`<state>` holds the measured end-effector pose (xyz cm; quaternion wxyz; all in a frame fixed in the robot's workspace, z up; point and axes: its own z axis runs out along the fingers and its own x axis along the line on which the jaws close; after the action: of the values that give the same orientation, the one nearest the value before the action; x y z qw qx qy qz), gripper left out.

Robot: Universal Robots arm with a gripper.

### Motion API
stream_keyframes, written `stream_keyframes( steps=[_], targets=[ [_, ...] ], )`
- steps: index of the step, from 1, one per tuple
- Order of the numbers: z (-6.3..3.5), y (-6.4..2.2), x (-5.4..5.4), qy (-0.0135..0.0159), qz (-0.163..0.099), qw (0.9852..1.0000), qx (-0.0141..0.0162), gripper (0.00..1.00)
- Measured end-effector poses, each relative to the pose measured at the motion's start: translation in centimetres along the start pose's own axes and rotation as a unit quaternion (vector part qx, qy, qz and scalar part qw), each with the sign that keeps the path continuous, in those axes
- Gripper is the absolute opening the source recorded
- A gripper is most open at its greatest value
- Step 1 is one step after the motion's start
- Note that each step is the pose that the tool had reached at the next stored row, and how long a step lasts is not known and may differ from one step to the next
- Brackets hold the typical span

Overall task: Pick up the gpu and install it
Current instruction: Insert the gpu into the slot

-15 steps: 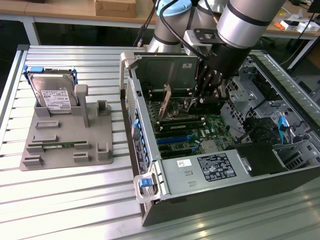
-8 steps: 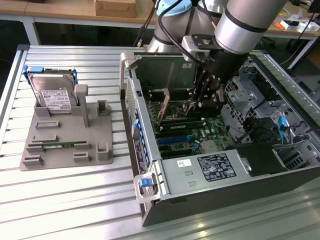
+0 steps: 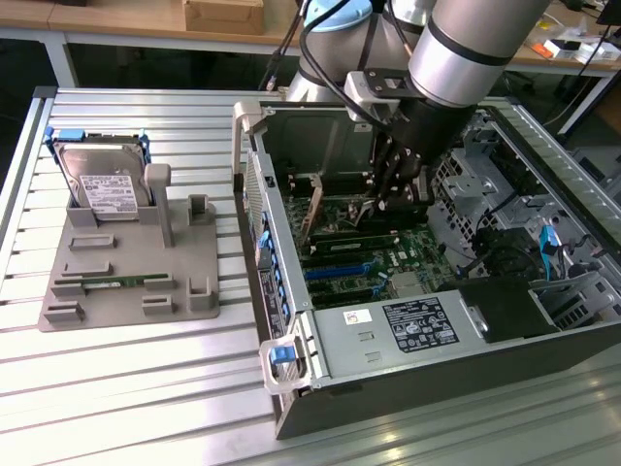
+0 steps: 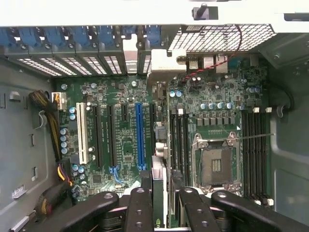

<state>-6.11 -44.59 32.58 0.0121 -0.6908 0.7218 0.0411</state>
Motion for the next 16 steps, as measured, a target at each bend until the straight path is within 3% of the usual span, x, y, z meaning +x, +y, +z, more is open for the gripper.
stream_keyframes(
  steps=[10, 11, 16],
  targets=[
    [0.52, 0.44, 0.6, 0.0000, 0.000, 1.0000, 0.0000, 0.27],
    [0.97, 0.46, 0.9, 0.0000, 0.000, 1.0000, 0.0000, 0.27],
    [1.32, 0.86, 1.1, 0.0000, 0.000, 1.0000, 0.0000, 0.27]
  ],
)
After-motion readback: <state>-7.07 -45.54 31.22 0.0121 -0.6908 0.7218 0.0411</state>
